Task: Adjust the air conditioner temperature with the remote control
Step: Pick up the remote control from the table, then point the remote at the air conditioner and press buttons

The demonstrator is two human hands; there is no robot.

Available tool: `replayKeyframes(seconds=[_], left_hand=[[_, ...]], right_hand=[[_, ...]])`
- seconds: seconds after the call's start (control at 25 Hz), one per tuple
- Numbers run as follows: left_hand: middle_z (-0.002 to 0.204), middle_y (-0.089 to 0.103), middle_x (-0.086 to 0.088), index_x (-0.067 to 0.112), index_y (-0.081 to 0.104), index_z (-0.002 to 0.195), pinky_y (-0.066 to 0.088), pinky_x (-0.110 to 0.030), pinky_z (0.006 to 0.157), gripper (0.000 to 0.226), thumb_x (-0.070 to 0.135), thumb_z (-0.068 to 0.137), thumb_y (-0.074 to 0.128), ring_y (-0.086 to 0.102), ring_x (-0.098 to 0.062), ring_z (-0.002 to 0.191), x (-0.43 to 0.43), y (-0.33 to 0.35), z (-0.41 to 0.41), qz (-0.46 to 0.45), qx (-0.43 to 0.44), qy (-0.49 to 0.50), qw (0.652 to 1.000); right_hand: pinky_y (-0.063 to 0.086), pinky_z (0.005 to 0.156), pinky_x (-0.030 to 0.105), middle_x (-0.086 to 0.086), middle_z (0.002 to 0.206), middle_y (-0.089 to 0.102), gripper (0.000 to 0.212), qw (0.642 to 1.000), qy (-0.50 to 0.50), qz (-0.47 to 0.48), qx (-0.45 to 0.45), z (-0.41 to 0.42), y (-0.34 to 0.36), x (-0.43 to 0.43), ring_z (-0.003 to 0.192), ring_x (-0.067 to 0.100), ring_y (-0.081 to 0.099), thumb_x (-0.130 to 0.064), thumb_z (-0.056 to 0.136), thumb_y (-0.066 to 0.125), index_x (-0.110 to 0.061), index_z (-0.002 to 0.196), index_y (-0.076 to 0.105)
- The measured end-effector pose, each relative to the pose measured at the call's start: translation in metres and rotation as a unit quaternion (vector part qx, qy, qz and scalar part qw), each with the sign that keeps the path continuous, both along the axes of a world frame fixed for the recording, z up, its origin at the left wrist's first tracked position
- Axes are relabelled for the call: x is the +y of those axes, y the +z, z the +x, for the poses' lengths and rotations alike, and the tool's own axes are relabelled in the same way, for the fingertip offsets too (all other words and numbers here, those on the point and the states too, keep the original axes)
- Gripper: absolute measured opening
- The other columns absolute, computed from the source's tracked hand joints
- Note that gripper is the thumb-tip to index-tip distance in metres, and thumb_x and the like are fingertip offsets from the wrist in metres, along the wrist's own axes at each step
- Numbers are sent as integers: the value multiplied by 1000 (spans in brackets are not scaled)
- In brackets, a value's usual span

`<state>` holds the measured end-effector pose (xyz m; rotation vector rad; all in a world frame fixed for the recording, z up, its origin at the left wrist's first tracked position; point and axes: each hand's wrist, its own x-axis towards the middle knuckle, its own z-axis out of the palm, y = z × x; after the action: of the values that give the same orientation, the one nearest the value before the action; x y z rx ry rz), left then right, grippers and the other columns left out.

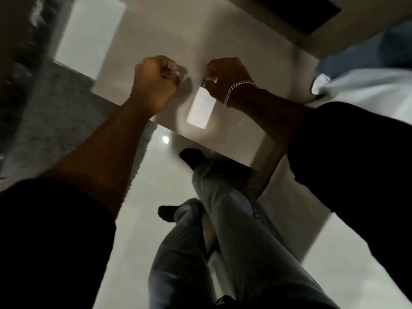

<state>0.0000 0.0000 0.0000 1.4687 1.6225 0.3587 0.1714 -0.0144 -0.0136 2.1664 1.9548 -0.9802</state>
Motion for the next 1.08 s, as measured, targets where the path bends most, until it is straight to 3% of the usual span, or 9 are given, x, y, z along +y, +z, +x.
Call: replayKeyframes(seconds=[0.16,0.24,0.32,0.44,0.6,0.68,0.84,1.0,1.08], left_hand=[[117,71,-1,14,69,111,41,-11,88,35,29,80,69,64,-13,107,-10,-59,43,-119,-5,8,993],[119,69,-3,14,66,116,45,-19,95,40,29,78,67,63,-15,110,-13,-72,57,-136,-1,21,991],[114,70,-7,10,67,112,52,-33,98,40,24,74,67,64,-18,104,-10,-75,62,-150,-25,61,987],[95,73,-12,10,74,89,58,-43,89,30,17,63,62,70,-27,91,-11,-68,53,-186,-67,132,971],[93,73,-14,10,72,77,59,-49,85,11,2,72,66,71,-34,95,-10,-32,13,-179,-85,253,947],[87,71,-9,18,64,65,60,-48,82,24,-3,78,61,71,-32,93,-11,0,-14,-159,-107,294,936],[96,71,-16,5,70,87,61,-37,77,19,-8,85,55,69,-30,88,-19,97,-78,-59,-161,344,923],[98,67,-18,-9,65,109,57,-18,62,24,-9,87,55,63,-21,77,-40,227,-150,52,-167,382,907],[99,69,-18,-8,66,111,58,-21,65,25,-7,87,58,66,-23,81,-56,289,-179,99,-161,397,898]], right_hand=[[49,81,31,16,116,66,39,974,-225,-36,9,9,-50,-31,105,35,62,-22,79,61,-7,115,55],[53,86,33,15,116,66,46,945,-313,-45,79,2,-64,-40,104,33,64,-24,77,68,-7,117,51],[53,91,37,14,117,66,52,933,-336,-35,121,-5,-68,-37,105,32,64,-29,78,71,-7,119,47],[50,92,37,14,117,66,50,932,-331,-45,138,-14,-62,-36,108,32,62,-34,81,68,-5,117,51],[52,87,37,9,95,67,44,937,-296,-15,186,-42,-24,-23,100,29,64,-33,78,71,-4,109,58],[54,84,38,8,93,66,41,930,-286,3,229,-66,6,-12,94,27,65,-31,76,73,-5,104,58],[46,68,24,0,86,61,36,932,-217,45,287,-130,94,10,77,18,60,-30,76,75,-10,97,53],[56,63,27,9,95,69,33,909,-146,35,388,-203,212,18,78,22,69,-24,72,79,-18,92,52],[57,58,24,10,97,72,31,898,-85,40,429,-235,270,18,70,15,68,-20,73,78,-18,94,55]])
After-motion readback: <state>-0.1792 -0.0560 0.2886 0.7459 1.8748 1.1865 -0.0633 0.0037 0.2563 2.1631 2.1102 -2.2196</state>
